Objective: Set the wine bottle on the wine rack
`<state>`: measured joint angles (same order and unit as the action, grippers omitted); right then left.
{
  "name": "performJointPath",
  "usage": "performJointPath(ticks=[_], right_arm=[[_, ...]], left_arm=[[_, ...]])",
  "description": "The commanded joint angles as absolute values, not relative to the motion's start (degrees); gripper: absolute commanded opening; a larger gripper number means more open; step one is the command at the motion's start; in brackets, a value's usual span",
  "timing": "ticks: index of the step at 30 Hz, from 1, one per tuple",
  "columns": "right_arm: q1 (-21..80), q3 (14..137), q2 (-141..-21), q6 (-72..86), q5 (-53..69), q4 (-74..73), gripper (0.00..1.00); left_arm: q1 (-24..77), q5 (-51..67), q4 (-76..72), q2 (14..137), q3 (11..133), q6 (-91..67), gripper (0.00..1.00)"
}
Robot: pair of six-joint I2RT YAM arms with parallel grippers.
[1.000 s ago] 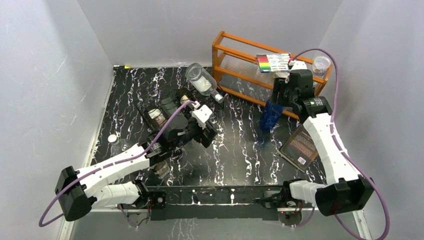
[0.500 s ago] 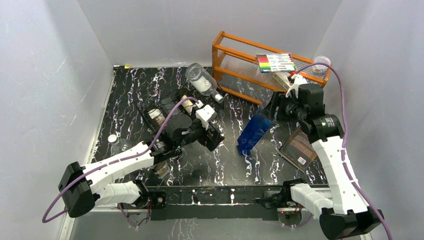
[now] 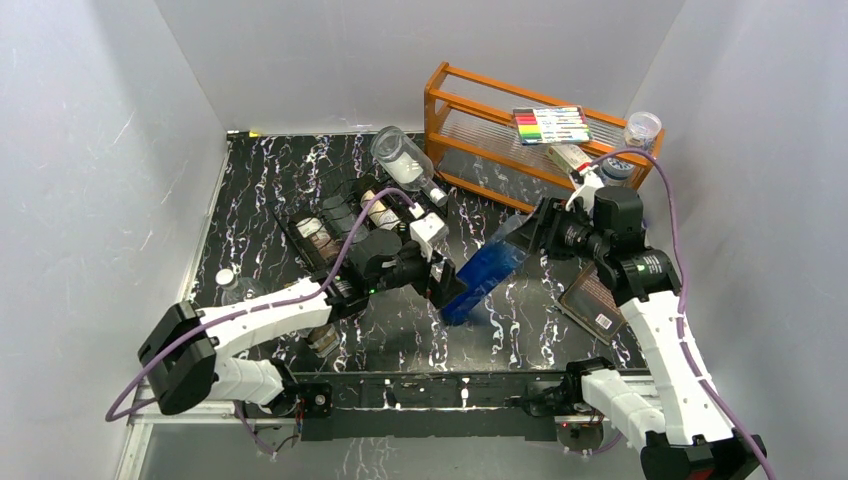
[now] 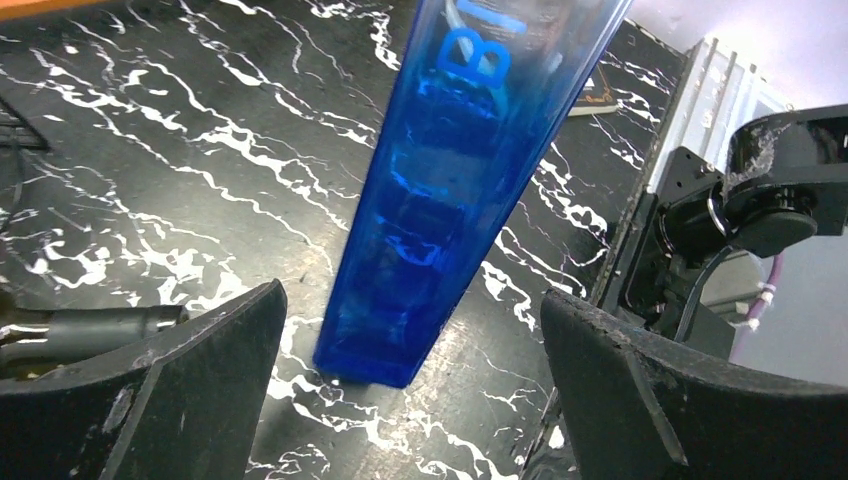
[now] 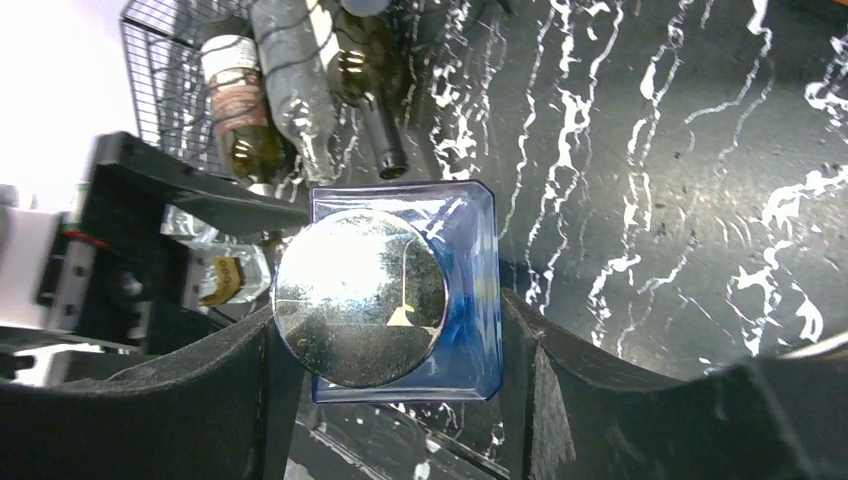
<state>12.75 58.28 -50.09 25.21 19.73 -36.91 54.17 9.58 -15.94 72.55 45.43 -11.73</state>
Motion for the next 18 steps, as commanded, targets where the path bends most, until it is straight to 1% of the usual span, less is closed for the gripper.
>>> performJointPath(ticks=[1,4,6,7,10,13,15,18], right_arm=[[12.74,60.18,-47.08,32.0,27.04,-22.54,0.24],[12.74,59.82,-46.85,34.07,28.84,-21.18,0.24],[12.74,59.51,-46.65,35.9,31.57,-19.58,0.24],[12.74,59.57,-46.6,36.52,32.94,-19.04,0.24],[12.74,59.6,-45.88,36.98,35.86,-18.92,0.25],[12.74,59.51,-45.69,36.84,36.46,-19.74,0.24],[12.74,59.74,-46.35,35.2,35.67,-22.19,0.21],[12.74,58.74,-46.17,36.11,36.41,-20.87,0.2]], left_arm=[[54.82,14.82,-21.71,73.94,44.91,-12.0,0.98],[54.95,16.17,-23.54,74.97,44.18,-10.67,0.98],[54.94,14.44,-24.64,75.81,43.91,-7.73,0.98],[54.97,11.7,-24.18,76.71,44.39,-4.8,0.98],[55.0,12.16,-25.49,79.33,43.93,-1.4,0.98],[54.98,8.87,-24.65,80.03,44.7,2.26,0.98],[54.97,4.63,-23.08,79.68,45.36,5.45,0.97],[54.96,11.15,-26.01,79.45,44.19,5.58,0.95]])
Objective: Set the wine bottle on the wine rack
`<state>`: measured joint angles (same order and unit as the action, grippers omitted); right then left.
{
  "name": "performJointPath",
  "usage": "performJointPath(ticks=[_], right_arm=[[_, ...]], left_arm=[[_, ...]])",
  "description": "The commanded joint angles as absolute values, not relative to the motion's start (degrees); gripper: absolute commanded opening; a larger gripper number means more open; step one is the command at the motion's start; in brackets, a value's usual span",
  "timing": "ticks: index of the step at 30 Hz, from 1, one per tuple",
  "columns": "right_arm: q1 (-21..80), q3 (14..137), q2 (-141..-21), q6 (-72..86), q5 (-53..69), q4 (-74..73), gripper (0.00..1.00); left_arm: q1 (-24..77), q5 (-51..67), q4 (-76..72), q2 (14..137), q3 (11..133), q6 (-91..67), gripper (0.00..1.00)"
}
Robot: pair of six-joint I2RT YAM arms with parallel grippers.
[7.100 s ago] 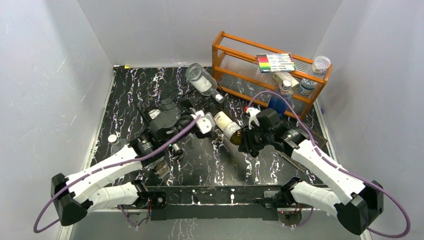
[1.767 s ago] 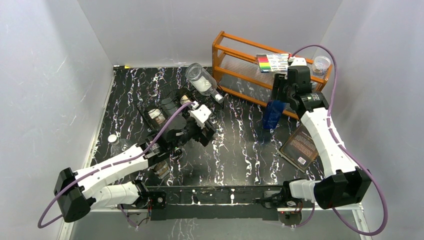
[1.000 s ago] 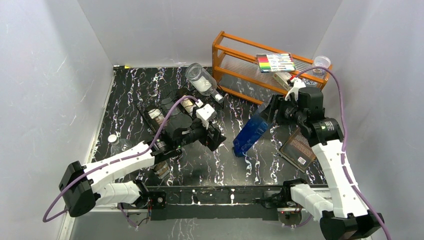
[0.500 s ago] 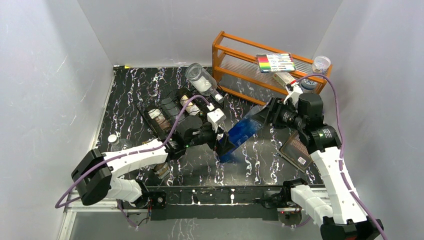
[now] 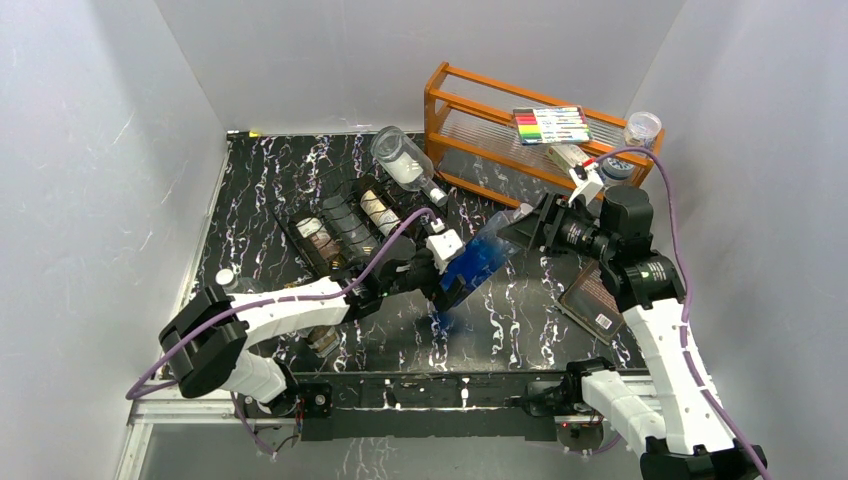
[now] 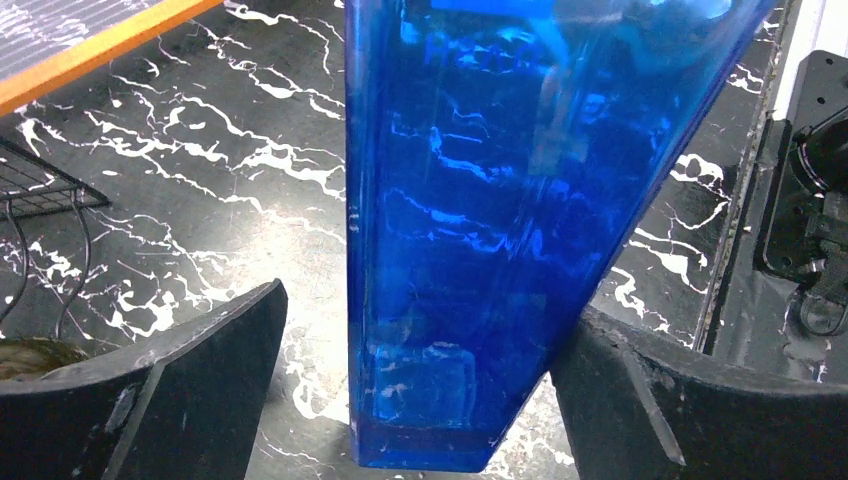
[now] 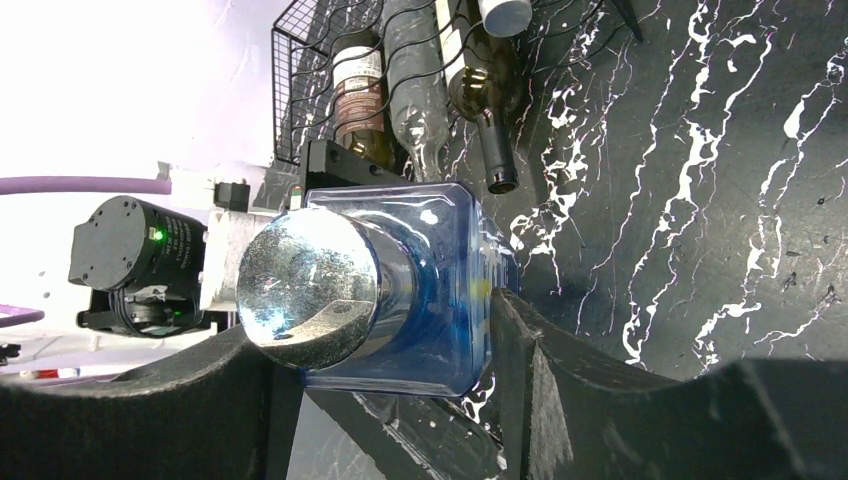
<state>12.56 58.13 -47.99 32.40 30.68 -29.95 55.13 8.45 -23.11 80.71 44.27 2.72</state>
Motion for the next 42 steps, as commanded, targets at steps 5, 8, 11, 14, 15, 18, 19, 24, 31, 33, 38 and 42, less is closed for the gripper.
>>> performJointPath(ticks=[5,8,11,14,15,18,19,24,31,33,38,42], right_arm=[[12.74,58.21,-46.09,37.81,36.89,-19.23,0.2],[12.74,57.59,-46.23,38.6,37.5,-18.1,0.2],[12.74,57.32,-46.16,38.82,37.69,-17.93,0.2],[12.74,57.15,-45.93,38.93,37.86,-17.89,0.19],[12.73,57.15,-45.85,39.01,37.88,-17.98,0.19],[12.72,57.13,-45.61,39.1,38.06,-18.04,0.19],[12.74,57.15,-45.57,39.11,38.13,-18.08,0.19],[12.74,57.16,-45.48,37.01,40.21,-19.05,0.34],[12.74,59.86,-44.38,28.94,37.61,-29.84,0.86],[12.74,60.89,-44.05,27.42,36.28,-31.88,0.91],[12.74,66.14,-43.82,22.55,33.91,-36.76,0.98],[12.7,68.14,-44.85,19.03,32.73,-39.09,0.98]], left_arm=[[54.96,13.36,-31.39,80.03,42.58,4.32,0.94],[54.94,15.68,-31.82,81.94,43.99,4.29,0.98],[54.96,17.12,-32.9,83.76,44.71,4.49,0.98],[54.99,17.27,-33.95,85.19,44.96,4.87,0.98],[54.99,16.84,-34.13,85.65,44.98,4.92,0.98],[54.97,14.37,-35.19,85.91,44.53,5.63,0.82],[55.0,13.54,-35.59,85.9,44.27,6.4,0.7],[55.0,11.85,-34.99,84.65,44.68,16.92,0.21],[54.97,10.37,-33.75,79.78,46.03,40.8,0.14],[54.96,11.31,-33.53,78.75,46.82,46.62,0.14],[54.97,12.08,-30.66,77.26,48.69,59.87,0.13],[54.96,12.01,-30.51,75.43,49.42,67.92,0.13]])
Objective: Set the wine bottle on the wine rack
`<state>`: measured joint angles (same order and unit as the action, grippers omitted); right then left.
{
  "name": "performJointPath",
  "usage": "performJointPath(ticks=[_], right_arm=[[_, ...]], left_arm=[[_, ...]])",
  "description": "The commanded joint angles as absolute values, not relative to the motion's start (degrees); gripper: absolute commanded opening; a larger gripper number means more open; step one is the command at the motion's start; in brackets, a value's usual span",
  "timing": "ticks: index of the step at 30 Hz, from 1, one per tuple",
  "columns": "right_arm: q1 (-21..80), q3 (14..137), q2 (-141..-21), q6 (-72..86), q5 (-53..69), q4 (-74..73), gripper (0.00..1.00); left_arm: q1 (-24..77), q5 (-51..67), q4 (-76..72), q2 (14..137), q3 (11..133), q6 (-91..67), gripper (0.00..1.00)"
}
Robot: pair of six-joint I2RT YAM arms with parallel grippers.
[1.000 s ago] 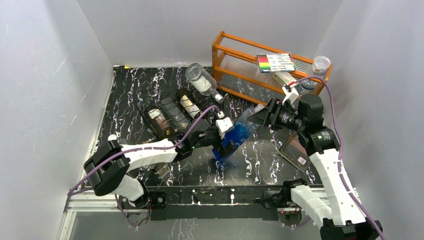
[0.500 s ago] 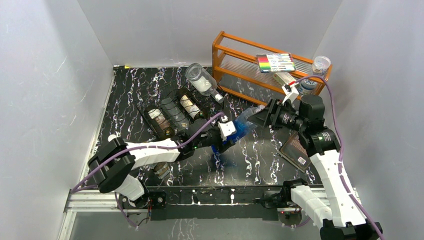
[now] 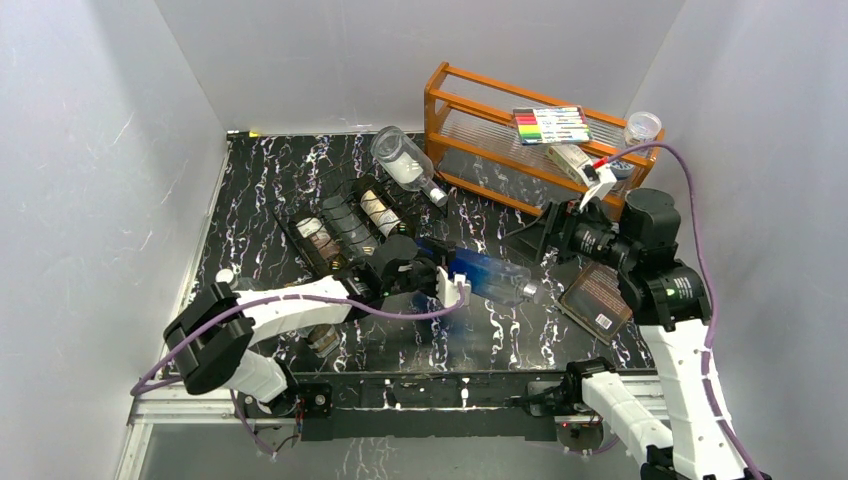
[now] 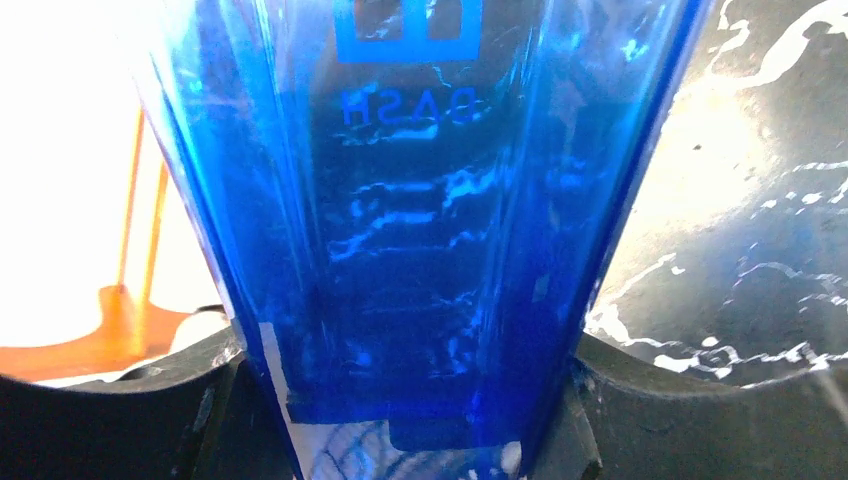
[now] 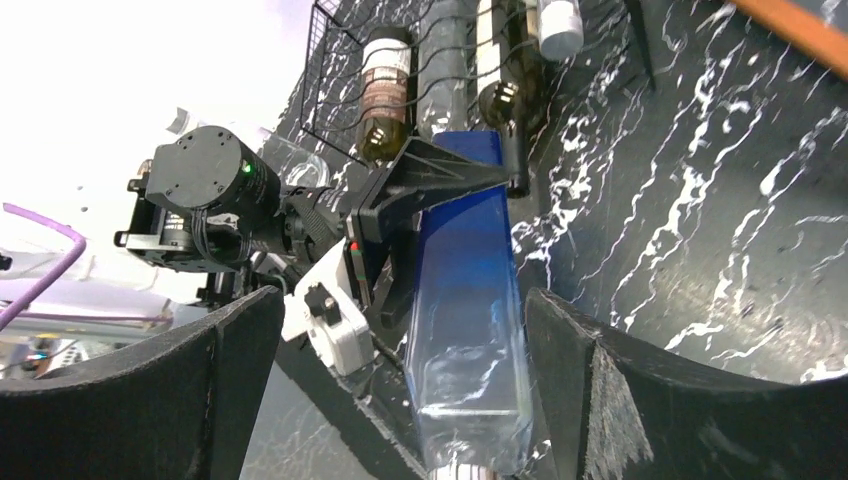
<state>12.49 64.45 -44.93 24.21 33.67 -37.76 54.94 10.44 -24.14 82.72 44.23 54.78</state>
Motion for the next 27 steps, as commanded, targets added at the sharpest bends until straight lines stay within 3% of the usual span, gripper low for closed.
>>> performJointPath(ticks=[1,13,27], right_arm=[[12.73,67.85,-45.28,18.98,31.9,-39.17,0.98],[12.75,62.91,-47.17,17.39,40.38,-41.16,0.91],[17.4,54.62,-47.72,18.57,38.99,-39.98,0.92]], left_arm=[[55.0,11.82,-30.69,75.19,49.66,69.08,0.13],[54.94,9.85,-31.24,74.62,48.91,83.06,0.12],[55.0,7.93,-29.54,77.93,50.1,85.58,0.12]])
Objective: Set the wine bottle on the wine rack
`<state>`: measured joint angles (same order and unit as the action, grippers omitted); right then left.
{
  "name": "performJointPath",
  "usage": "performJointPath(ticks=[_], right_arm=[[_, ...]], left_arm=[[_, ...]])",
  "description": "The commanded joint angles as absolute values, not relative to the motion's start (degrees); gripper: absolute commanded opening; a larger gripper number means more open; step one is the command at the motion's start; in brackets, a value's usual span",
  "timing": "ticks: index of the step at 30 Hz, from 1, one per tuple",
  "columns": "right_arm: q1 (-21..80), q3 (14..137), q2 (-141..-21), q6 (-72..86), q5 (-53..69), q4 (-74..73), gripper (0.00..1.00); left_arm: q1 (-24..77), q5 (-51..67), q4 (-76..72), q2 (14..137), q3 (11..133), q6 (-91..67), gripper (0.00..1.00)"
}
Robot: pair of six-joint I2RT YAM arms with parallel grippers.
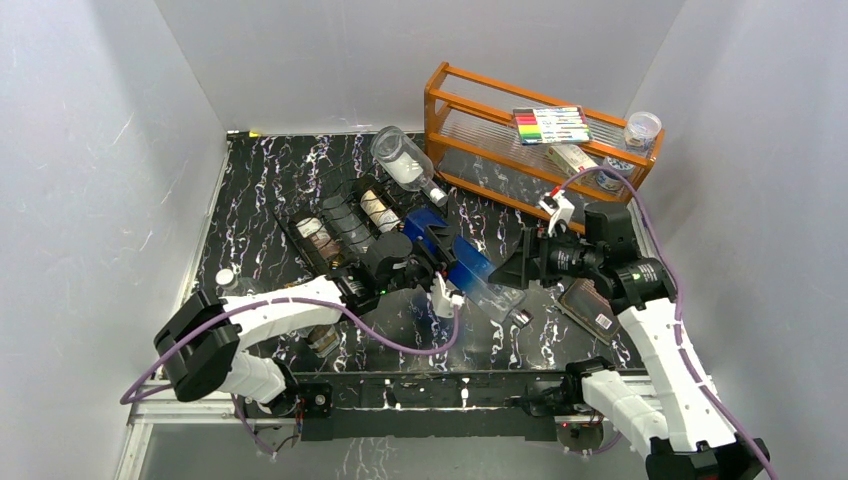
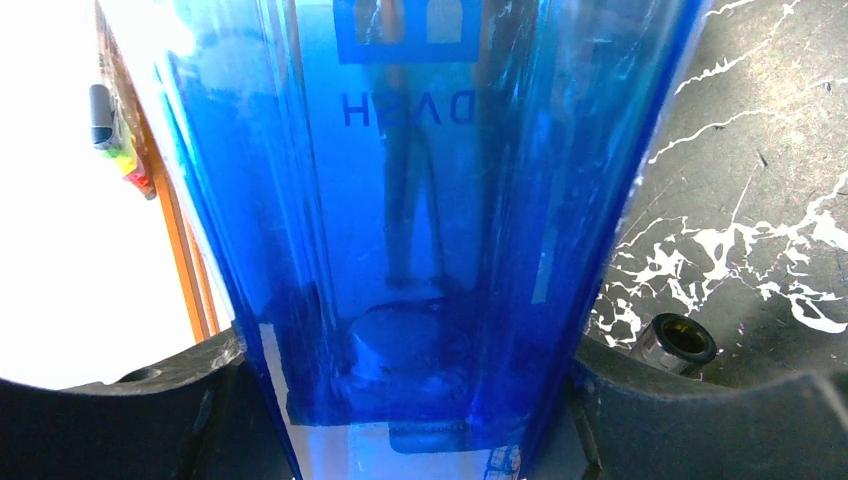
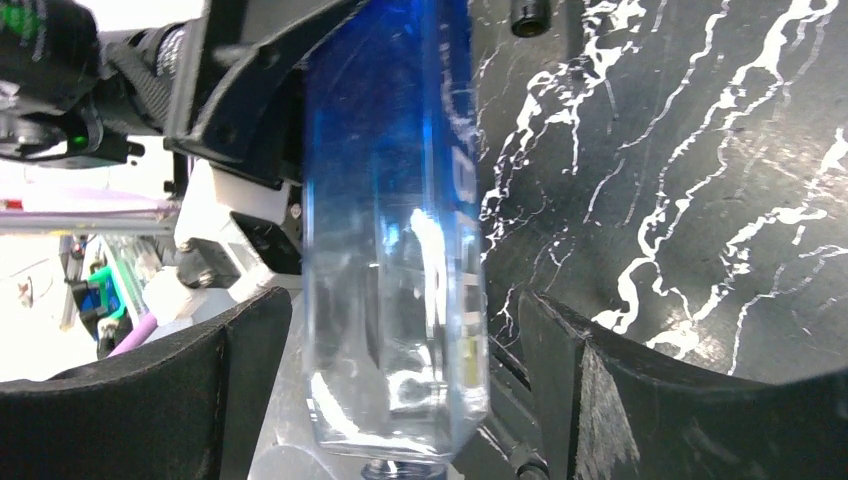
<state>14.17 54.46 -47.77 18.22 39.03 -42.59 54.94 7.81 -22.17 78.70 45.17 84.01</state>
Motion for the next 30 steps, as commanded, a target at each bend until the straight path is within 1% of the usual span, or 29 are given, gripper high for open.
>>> performJointPath(ticks=[1,8,9,13,15,16,17,18,22,27,29,30], right_arm=[[18.73,54.6,-48.11,18.92,37.54,-39.79,0.92],[29.33,54.45,-51.52,21.04,23.85,-38.33,0.91],[30.22,54.36,-52.21,21.15,22.64,-38.32,0.89],[33.25,54.13,-54.25,21.09,21.72,-36.63,0.75],[34.75,54.18,-55.67,20.87,20.87,-35.87,0.73],[35.37,54.3,-56.31,20.77,20.32,-35.83,0.73],[36.83,54.26,-57.8,20.53,19.59,-35.45,0.85],[37.07,54.14,-58.03,20.41,19.44,-35.06,0.87],[37.56,53.29,-58.39,20.4,19.4,-33.82,0.91],[37.78,52.64,-59.21,21.21,18.43,-33.34,0.85],[37.8,52.4,-59.55,21.17,18.12,-33.33,0.79],[37.91,52.24,-59.76,21.16,17.64,-33.48,0.73]], left_arm=[[55.02,8.04,-28.84,78.11,50.69,85.37,0.12],[55.01,7.49,-22.29,81.04,55.01,83.88,0.1],[54.97,7.67,-22.4,80.97,55.01,83.76,0.1],[54.95,7.89,-22.16,80.6,55.04,83.1,0.1],[54.85,7.9,-22.3,80.44,54.94,82.85,0.1],[54.86,7.89,-22.51,80.36,54.93,82.72,0.1],[54.89,8.09,-23.4,79.95,54.56,82.94,0.1],[54.87,8.13,-23.53,79.76,54.42,83.18,0.1],[54.89,8.0,-23.96,78.98,53.89,83.66,0.1],[54.82,7.44,-24.09,78.66,53.75,82.88,0.11],[54.79,7.22,-24.52,78.66,53.66,82.27,0.12],[54.68,7.16,-24.66,78.66,53.63,81.82,0.12]])
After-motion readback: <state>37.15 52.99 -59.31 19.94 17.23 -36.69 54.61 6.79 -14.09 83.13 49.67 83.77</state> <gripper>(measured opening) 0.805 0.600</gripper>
